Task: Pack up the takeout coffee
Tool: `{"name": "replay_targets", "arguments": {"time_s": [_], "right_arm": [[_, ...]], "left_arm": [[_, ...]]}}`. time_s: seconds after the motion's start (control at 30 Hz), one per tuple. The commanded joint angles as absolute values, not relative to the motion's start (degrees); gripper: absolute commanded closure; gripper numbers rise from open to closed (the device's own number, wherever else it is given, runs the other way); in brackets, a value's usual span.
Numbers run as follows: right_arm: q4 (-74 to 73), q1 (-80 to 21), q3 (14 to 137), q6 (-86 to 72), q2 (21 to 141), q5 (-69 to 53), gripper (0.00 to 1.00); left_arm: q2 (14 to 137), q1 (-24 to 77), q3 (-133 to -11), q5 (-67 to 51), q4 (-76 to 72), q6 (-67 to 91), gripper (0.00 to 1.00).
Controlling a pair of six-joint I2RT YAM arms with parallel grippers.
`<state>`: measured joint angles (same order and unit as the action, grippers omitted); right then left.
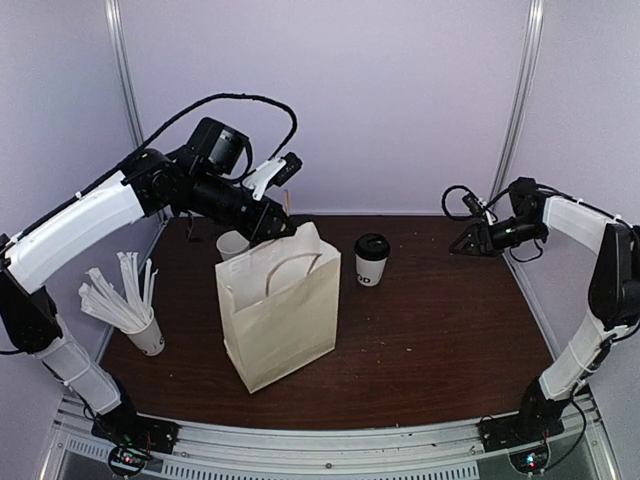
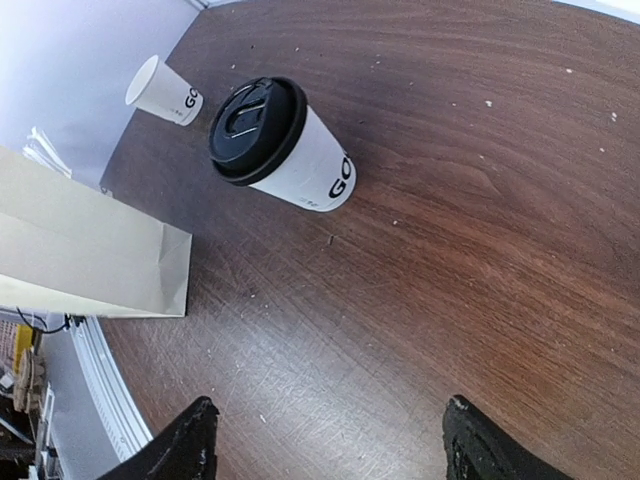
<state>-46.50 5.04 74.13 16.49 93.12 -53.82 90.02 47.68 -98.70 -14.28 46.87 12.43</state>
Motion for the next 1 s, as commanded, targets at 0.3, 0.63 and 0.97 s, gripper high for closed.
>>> {"name": "replay_targets", "arguments": {"time_s": [0.3, 0.63, 0.97], "right_arm": [[-47.5, -16.1, 98.6, 23.2, 106.4, -35.6, 0.11], [-58.9, -20.0, 122.2, 32.4, 124.8, -33.9, 0.09], [-60.3, -22.8, 125.3, 34.2, 128.4, -31.4, 0.10]], "left_arm": [[81.7, 44.9, -89.5, -0.9, 44.3, 5.8, 0.59], [77.0, 44.8, -86.2, 3.0, 43.0, 8.2, 0.35], [72.8, 44.8, -83.3, 5.4, 43.1, 9.9, 0.29]]}}
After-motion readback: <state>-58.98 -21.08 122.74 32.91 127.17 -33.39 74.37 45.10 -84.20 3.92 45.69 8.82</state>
